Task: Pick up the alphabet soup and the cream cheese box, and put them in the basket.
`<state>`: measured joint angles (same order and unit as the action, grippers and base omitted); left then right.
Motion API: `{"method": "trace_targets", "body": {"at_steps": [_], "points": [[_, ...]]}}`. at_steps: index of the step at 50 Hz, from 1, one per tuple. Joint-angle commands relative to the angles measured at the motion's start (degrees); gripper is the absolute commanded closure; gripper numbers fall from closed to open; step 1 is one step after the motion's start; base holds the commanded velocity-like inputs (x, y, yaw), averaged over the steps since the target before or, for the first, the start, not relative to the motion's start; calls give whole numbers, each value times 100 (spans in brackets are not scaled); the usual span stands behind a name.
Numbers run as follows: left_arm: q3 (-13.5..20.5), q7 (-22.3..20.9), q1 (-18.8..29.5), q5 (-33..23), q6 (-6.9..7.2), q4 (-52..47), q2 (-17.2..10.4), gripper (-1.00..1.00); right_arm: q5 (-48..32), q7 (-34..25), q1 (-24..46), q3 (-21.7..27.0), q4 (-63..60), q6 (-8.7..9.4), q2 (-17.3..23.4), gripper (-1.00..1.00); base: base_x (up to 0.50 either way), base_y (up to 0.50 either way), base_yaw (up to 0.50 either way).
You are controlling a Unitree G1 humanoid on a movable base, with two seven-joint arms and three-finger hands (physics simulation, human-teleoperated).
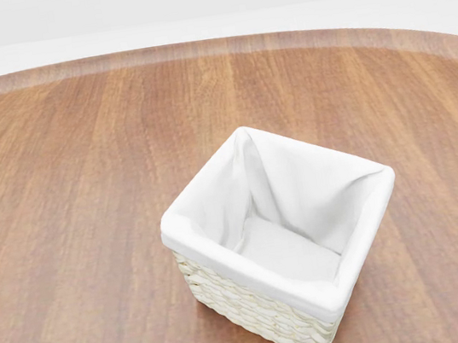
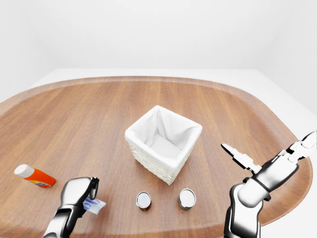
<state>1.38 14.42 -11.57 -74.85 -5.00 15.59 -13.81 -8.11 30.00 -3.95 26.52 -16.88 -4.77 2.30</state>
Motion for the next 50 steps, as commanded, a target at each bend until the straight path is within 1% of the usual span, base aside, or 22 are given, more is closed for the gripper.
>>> {"method": "trace_targets", "body": {"at_steps": [1, 4, 7, 8, 9, 10, 11, 12, 14, 15, 16, 17, 18, 21, 23, 26, 30, 32, 36, 45, 49, 50], "points": [[379, -454, -238, -8, 0, -1237, 260, 100, 9, 0, 3, -2, -2, 20, 5, -100, 0, 0, 0], [506, -555, -203, -70, 0, -1662, 435, 100, 12, 0, 26, -6, 58, -5, 19, -100, 0, 0, 0], [565, -522, -182, -112, 0, -1942, 497, 100, 17, 0, 19, -6, 73, -18, 20, -100, 0, 0, 0], [600, -538, -174, -228, 142, -2157, 626, 100, 15, 0, 21, -6, 58, 3, 20, -100, 0, 0, 0], [557, -548, -176, -233, 69, -2178, 580, 100, 16, 0, 21, -4, 46, 19, 21, -100, 0, 0, 0], [549, -602, -165, -221, 101, -2189, 596, 100, 14, 0, 20, -4, 37, 29, 21, -100, 0, 0, 0], [565, -645, -117, -268, 301, -2296, 676, 100, 8, 0, 16, -5, 22, 39, 18, -100, 0, 0, 0], [517, -749, -158, -188, 190, -2337, 636, 100, 3, 0, 24, -7, 71, 0, 22, -100, 0, 0, 0], [454, -846, -183, -175, 182, -2539, 671, 100, 0, 0, 15, -4, 35, 33, 20, -100, 0, 0, 0], [476, -903, -80, -403, 590, -2614, 808, 100, -6, 0, 22, -4, 67, 9, 23, -100, 0, 0, 0], [400, -880, -94, -270, 287, -2634, 669, 100, -9, 0, 25, -4, 83, -2, 27, -100, 0, 0, 0], [373, -1029, -155, -261, 313, -2833, 719, 100, -16, 0, 27, -4, 78, 3, 27, -100, 0, 0, 0], [367, -1139, -64, -370, 484, -2931, 781, 100, -21, 0, 16, -4, 30, 39, 21, -100, 0, 0, 0], [284, -1352, -50, -435, 536, -3189, 808, 100, -27, 0, 21, -2, 14, 65, 20, -100, 0, 0, 0], [250, -1613, 44, -489, 624, -3387, 834, 100, -26, 0, 26, 0, 26, 70, 22, -100, 0, 0, 0], [214, -1846, 165, -578, 692, -3537, 840, 100, -27, 0, 34, -3, 103, 12, 32, -100, 0, 0, 0], [154, -2122, 356, -616, 759, -3639, 863, 100, -32, 0, 26, -5, 24, 93, 27, -100, 0, 0, 0], [88, -2264, 426, -635, 787, -3705, 883, 100, -42, 0, 46, -10, 126, 19, 39, -100, 0, 0, 0], [-62, -2812, 624, -821, 918, -4127, 947, 100, -51, 0, 52, -15, 128, 36, 52, -100, 0, 0, 0], [-290, -3786, 1085, -1317, 1000, -4967, 1095, 100, -7, 0, 64, -3, 169, 5, 66, -100, 0, 0, 0], [-370, -4253, 1429, -1570, 1000, -5135, 1161, 100, -2, 0, 49, -1, 109, 41, 53, -100, 0, 0, 0], [-387, -4477, 1597, -1625, 1000, -5221, 1190, 100, 2, 0, 56, 1, 116, 42, 55, -100, 0, 0, 0]]}}
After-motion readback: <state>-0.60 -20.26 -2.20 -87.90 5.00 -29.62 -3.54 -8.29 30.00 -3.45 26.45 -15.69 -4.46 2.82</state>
